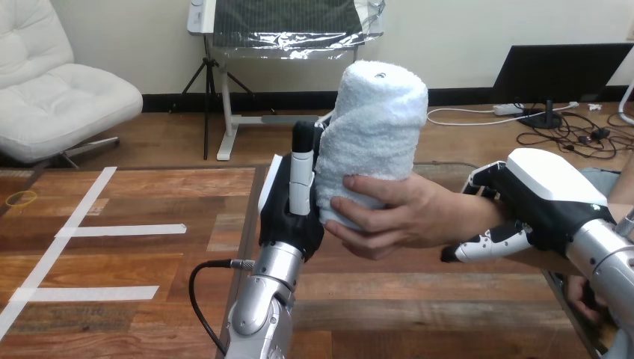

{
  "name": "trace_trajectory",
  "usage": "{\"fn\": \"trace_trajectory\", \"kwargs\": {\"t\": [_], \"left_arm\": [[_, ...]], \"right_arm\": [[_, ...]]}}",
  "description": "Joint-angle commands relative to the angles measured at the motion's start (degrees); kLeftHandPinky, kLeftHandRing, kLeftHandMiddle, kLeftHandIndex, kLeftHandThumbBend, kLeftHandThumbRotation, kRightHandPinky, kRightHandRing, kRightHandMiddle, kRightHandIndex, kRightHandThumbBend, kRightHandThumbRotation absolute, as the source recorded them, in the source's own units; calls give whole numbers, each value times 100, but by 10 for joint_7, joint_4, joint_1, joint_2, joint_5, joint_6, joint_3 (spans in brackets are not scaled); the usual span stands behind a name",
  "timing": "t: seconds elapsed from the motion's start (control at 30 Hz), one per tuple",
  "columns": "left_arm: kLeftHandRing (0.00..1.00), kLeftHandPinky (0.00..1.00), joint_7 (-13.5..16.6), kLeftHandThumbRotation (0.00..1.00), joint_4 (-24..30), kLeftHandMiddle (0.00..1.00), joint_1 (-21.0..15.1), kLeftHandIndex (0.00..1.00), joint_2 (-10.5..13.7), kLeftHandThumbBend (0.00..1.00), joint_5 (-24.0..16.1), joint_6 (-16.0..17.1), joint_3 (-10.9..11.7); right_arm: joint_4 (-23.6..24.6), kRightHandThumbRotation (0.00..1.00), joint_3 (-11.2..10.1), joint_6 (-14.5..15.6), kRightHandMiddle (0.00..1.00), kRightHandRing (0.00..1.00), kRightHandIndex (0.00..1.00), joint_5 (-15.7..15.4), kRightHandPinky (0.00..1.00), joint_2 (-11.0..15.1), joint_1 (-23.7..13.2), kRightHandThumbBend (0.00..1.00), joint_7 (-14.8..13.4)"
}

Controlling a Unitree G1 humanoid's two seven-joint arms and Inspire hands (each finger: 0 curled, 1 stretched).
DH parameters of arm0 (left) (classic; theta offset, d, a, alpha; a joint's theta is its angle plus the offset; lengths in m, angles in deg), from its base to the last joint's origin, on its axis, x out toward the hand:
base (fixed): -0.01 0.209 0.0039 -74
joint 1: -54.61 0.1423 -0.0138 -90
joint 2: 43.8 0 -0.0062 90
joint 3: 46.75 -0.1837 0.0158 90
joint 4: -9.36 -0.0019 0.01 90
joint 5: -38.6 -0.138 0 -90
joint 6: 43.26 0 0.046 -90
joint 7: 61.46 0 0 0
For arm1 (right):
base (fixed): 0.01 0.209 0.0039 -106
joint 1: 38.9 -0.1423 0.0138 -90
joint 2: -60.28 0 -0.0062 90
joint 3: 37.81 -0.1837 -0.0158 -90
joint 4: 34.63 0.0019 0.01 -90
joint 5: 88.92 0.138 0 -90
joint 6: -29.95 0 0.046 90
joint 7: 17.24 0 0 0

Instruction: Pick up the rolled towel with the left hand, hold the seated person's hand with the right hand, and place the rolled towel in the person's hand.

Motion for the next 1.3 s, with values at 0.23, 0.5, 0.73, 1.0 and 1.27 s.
{"fn": "trace_trajectory", "kwargs": {"t": [0.23, 0.5, 0.73, 1.0, 1.27], "left_arm": [[89, 97, 12, 100, 71, 86, 41, 83, -23, 100, -10, 0, 5], [94, 100, 25, 100, 101, 89, 57, 86, -5, 100, -22, -9, 7], [98, 100, 18, 100, 126, 92, 71, 89, 7, 100, -15, -17, 11], [100, 100, 23, 100, 149, 93, 86, 89, 21, 100, -13, -25, 15], [100, 100, 29, 100, 177, 93, 103, 89, 33, 100, -17, -34, 15]], "right_arm": [[26, 82, 7, -11, 75, 73, 78, 7, 53, -4, 17, 100, 16], [52, 89, -4, 6, 83, 82, 87, 29, 61, -5, 27, 100, 46], [67, 92, -12, 8, 89, 88, 92, 45, 75, -5, 36, 100, 56], [79, 93, -23, -5, 95, 95, 97, 60, 95, -4, 47, 100, 49], [96, 94, -35, -3, 98, 99, 100, 72, 99, -6, 56, 100, 45]]}}
